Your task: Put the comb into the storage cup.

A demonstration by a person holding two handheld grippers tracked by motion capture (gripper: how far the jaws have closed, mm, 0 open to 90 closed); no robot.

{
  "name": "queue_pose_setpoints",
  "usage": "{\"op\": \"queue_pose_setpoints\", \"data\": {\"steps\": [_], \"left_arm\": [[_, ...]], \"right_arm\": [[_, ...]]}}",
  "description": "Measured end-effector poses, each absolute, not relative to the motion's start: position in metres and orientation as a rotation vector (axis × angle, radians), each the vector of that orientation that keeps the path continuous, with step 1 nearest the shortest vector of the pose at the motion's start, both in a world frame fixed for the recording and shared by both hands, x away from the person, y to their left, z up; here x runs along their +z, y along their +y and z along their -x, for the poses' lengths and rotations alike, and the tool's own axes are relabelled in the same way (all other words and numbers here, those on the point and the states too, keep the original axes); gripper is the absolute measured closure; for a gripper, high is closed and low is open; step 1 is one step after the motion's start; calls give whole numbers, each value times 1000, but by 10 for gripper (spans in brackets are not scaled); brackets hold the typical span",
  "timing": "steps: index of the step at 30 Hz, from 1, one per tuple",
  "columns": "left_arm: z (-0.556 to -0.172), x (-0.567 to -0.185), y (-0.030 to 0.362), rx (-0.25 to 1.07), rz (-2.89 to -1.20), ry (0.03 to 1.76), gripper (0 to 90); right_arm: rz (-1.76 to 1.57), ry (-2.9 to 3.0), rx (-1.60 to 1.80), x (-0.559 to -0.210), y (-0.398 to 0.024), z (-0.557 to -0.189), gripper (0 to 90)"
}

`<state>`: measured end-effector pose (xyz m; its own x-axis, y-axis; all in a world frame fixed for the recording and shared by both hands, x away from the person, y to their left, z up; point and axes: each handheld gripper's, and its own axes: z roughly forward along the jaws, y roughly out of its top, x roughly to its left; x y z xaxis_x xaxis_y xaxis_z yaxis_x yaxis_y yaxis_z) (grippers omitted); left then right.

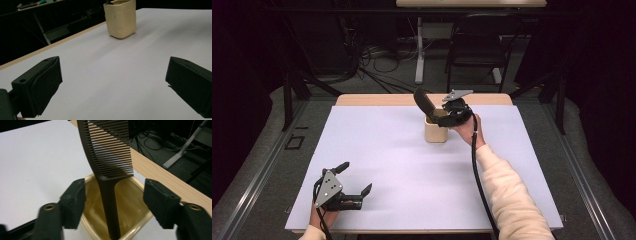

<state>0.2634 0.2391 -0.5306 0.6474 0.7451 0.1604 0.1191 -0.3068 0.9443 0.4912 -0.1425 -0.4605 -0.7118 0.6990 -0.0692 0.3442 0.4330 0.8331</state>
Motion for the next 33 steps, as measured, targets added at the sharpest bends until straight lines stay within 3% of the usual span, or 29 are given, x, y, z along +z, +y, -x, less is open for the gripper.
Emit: {"op": "queue_pose_setpoints", "data": {"steps": [9, 17, 33], "left_arm": [[-264, -531, 239, 731, -1804, 692, 7], [-264, -531, 238, 733, -1806, 690, 7], [-264, -531, 237, 728, -1805, 696, 7]], "right_arm": [[-856, 2335, 1214, -447, -152, -479, 155], [-845, 2375, 1238, -443, -160, -466, 78], [-829, 2421, 1233, -446, -177, -437, 2]]}}
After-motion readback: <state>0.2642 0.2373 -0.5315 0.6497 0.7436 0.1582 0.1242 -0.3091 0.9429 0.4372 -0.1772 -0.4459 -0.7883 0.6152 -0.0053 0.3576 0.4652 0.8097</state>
